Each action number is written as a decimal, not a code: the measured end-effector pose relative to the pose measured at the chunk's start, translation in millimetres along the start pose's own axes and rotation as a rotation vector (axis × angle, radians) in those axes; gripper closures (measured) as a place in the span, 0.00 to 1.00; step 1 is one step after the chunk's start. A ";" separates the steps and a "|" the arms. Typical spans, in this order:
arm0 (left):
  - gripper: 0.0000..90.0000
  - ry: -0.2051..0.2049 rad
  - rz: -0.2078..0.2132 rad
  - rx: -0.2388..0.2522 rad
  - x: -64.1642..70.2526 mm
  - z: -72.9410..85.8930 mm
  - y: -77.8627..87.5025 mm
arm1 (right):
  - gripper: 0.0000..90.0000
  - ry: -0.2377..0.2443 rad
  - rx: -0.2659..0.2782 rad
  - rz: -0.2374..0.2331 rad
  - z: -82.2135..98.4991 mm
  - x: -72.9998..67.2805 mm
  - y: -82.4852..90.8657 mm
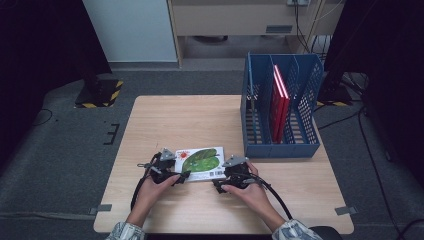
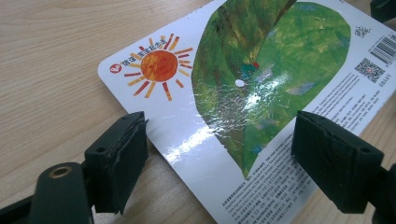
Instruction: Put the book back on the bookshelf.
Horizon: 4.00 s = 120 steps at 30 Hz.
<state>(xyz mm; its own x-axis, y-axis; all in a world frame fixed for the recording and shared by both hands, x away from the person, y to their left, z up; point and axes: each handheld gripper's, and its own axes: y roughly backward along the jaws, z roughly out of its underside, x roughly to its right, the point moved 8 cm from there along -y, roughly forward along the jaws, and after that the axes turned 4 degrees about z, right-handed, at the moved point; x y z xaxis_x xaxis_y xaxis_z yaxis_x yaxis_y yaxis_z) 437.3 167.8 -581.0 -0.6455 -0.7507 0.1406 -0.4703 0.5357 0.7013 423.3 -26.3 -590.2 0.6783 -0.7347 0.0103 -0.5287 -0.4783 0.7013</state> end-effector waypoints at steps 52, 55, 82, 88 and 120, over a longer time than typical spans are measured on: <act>0.14 -0.045 0.044 -0.016 -0.7 -26.6 -27.0 | 0.03 -0.011 -0.009 0.051 14.2 1.3 7.5; 0.14 -0.051 0.060 -0.033 -6.5 -30.3 -31.5 | 0.03 -0.011 -0.006 0.052 13.9 0.9 6.9; 0.28 0.022 0.044 -0.004 -9.7 -43.4 -37.1 | 0.00 -0.047 -0.013 0.094 12.5 -3.4 4.4; 0.31 0.038 0.042 0.004 -9.9 -46.2 -34.2 | 0.00 -0.055 -0.014 0.105 12.3 -3.6 4.0; 0.31 0.044 0.054 0.010 -7.0 -64.0 -20.6 | 0.00 -0.069 -0.029 0.115 12.0 -5.2 4.3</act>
<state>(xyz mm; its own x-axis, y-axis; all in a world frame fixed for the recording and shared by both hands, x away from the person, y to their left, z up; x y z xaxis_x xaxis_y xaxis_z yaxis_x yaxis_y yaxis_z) 490.0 137.3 -551.7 -0.6431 -0.7368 0.2088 -0.4418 0.5797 0.6847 411.3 -30.3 -595.8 0.5766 -0.8158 0.0436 -0.5851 -0.3752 0.7189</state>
